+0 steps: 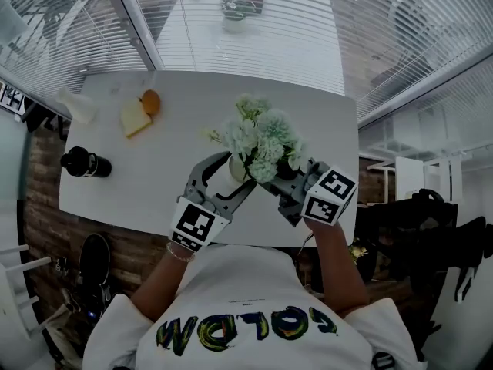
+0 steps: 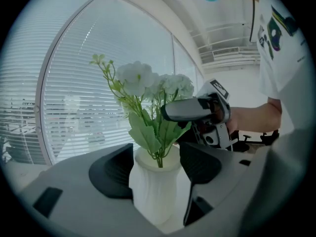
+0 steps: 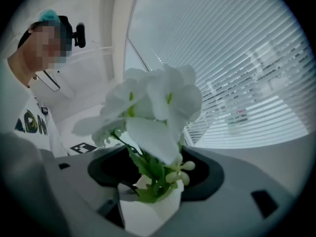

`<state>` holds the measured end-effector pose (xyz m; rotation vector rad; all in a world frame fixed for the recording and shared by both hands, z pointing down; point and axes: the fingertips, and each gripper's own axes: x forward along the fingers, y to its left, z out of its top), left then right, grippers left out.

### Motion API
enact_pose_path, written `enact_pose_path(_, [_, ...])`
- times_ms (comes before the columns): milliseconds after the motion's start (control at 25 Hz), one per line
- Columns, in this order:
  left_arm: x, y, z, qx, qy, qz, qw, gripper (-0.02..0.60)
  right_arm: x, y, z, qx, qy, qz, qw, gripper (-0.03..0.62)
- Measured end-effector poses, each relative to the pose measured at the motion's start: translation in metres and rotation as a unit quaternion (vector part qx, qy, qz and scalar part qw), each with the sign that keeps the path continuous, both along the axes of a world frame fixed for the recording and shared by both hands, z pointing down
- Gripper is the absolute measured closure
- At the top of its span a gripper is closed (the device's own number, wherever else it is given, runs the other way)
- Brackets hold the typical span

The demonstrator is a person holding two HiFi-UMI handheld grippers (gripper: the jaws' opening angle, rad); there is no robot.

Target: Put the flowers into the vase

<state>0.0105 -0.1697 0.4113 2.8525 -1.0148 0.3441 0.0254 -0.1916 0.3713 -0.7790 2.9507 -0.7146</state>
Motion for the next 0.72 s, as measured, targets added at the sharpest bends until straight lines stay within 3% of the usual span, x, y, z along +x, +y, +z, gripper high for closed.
enact_pose_path(160, [0.001, 0.000, 0.000, -0.001, -0.002, 0.001, 1.0000, 0.279, 0.002, -0.001, -0.003, -0.025, -0.015, -0.002, 1.000, 0.232])
enact_pose_path(320, [0.000, 0.001, 0.000, -0.001, 0.001, 0.000, 1.0000, 0.279, 0.003, -0.002, 0.009, -0.048, 0.011, 0.004, 0.999, 0.169])
enact_pose_path(720, [0.002, 0.003, -0.001, 0.001, -0.001, -0.004, 1.0000, 0.279, 0.011, 0.007, 0.022, -0.060, 0.025, 0.007, 0.998, 0.160])
